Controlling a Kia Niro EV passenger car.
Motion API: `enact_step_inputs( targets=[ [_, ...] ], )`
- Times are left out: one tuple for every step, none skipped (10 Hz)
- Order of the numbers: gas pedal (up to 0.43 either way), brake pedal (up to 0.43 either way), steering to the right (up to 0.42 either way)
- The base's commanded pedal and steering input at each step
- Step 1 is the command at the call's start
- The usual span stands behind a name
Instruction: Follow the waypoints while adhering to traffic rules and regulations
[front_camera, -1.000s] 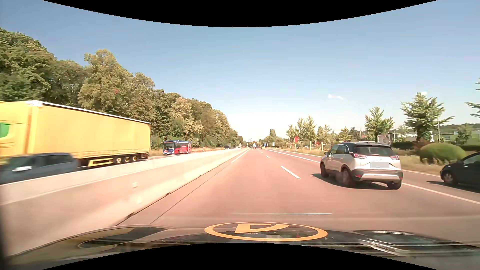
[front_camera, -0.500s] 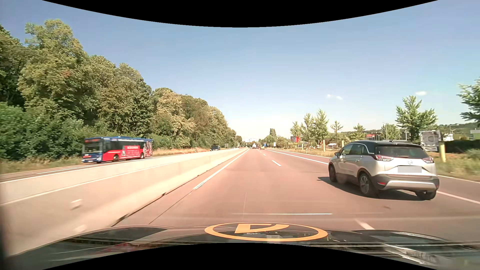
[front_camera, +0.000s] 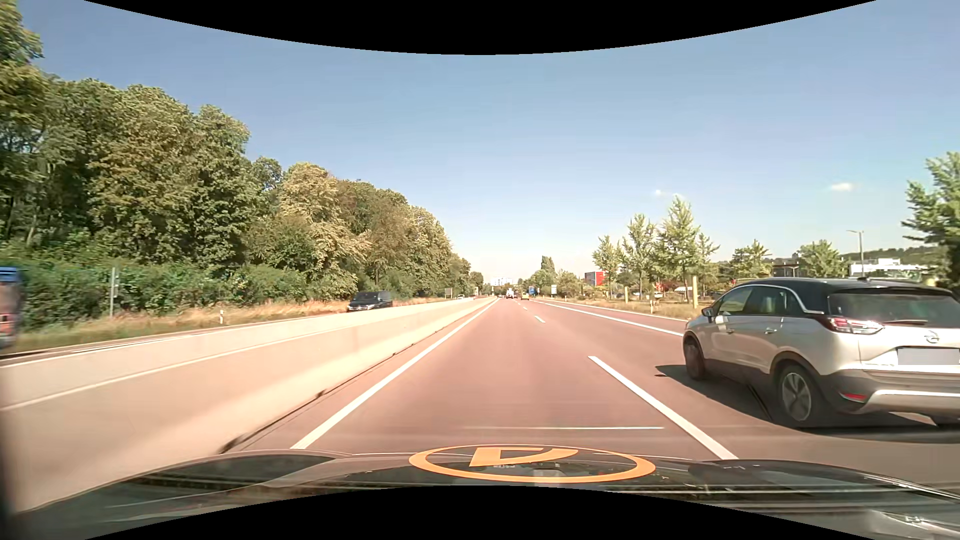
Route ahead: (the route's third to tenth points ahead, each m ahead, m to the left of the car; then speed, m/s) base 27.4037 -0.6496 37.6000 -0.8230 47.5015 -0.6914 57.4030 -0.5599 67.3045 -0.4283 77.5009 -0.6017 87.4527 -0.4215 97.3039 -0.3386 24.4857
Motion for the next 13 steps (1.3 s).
enact_step_inputs(
  targets=[
    [0.209,0.0,-0.002],
    [0.209,0.0,-0.002],
    [0.209,0.0,-0.002],
    [0.209,0.0,-0.002],
    [0.209,0.0,-0.002],
    [0.209,0.0,-0.003],
    [0.209,0.0,-0.002],
    [0.209,0.0,-0.002],
    [0.209,0.0,-0.003],
    [0.209,0.0,-0.003],
    [0.209,0.0,-0.002],
    [0.209,0.0,-0.002],
    [0.209,0.0,-0.002]
  ],
)
